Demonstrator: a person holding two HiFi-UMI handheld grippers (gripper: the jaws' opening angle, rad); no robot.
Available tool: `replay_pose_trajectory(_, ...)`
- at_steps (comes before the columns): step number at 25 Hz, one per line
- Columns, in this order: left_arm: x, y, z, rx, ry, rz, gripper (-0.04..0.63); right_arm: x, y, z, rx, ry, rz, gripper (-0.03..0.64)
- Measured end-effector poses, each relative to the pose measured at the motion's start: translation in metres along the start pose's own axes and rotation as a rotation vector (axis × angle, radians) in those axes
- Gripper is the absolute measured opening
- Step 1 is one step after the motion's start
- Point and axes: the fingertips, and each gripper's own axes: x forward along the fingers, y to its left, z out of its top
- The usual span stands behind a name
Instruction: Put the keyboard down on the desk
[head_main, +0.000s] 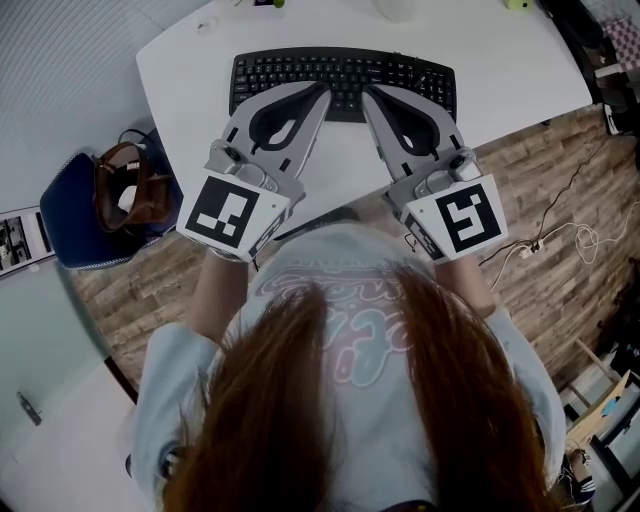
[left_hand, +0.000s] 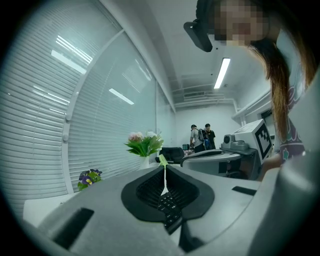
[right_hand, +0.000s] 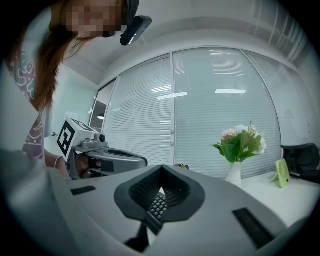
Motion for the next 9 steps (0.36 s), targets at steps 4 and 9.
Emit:
replay_pose_trajectory(4,-0.001,0.0019,-0.0004,-0.001,0.001,0.003,0.015,0.0021,0.0004,0.0001,-0.001,0.002,-0.001,0.003)
replay_pose_trajectory(9,-0.001,-0.001,0.0009,-0.003,-0.003,0.002,0.015,-0.0003,0.0006,0.0024,0.03,-0.01,0.005,0.003)
